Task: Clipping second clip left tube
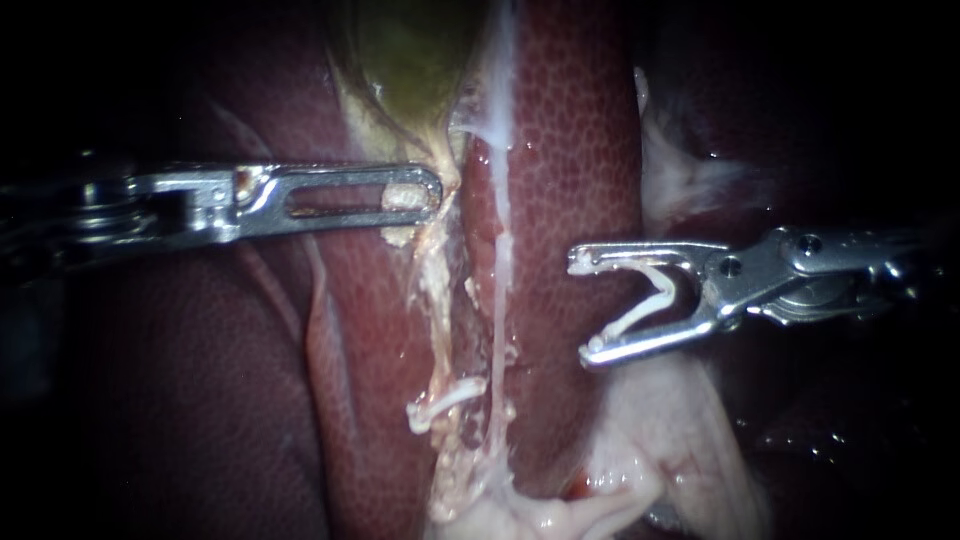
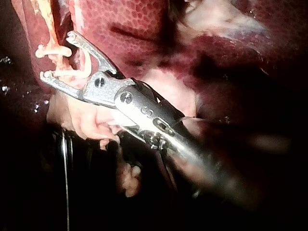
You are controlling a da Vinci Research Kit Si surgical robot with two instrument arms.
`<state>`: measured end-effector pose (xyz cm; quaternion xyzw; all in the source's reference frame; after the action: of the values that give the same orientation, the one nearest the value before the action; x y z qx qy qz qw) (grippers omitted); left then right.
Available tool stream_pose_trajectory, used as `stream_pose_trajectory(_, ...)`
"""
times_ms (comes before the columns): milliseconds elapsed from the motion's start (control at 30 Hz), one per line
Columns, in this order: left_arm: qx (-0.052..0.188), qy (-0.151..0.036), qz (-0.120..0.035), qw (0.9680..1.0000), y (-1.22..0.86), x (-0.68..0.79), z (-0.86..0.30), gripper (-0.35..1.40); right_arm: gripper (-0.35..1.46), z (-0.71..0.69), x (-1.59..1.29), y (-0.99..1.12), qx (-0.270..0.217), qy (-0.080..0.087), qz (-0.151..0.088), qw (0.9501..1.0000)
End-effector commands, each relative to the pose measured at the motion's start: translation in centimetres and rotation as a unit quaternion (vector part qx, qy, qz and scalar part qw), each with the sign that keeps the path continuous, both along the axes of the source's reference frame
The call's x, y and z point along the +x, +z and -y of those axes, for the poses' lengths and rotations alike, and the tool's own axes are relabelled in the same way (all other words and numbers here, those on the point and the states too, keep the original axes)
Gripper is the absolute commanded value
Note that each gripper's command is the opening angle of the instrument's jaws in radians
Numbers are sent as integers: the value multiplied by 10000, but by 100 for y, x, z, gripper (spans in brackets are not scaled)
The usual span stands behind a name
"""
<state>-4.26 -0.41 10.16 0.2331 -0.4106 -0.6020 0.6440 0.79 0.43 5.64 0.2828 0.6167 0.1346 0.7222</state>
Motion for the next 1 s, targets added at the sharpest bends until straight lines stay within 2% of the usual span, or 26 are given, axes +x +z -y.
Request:
stream_pose_trajectory(33,0,-1,-2,10000,0,0,0,-35,60,0,0,0,0,1,0,10000)
stream_pose_trajectory(467,10,11,8,10000,-3,4,-1,-35,60,-1,1,0,1,8,3,10000)
stream_pose_trajectory(633,44,44,39,10000,-13,16,-7,-35,60,-1,1,0,1,9,3,10000)
stream_pose_trajectory(800,60,4,-17,10000,-27,32,-13,-35,60,-1,1,0,1,12,4,10000)
stream_pose_trajectory(1000,33,-87,7,10000,-41,48,-18,-35,60,-1,2,0,2,15,3,10000)
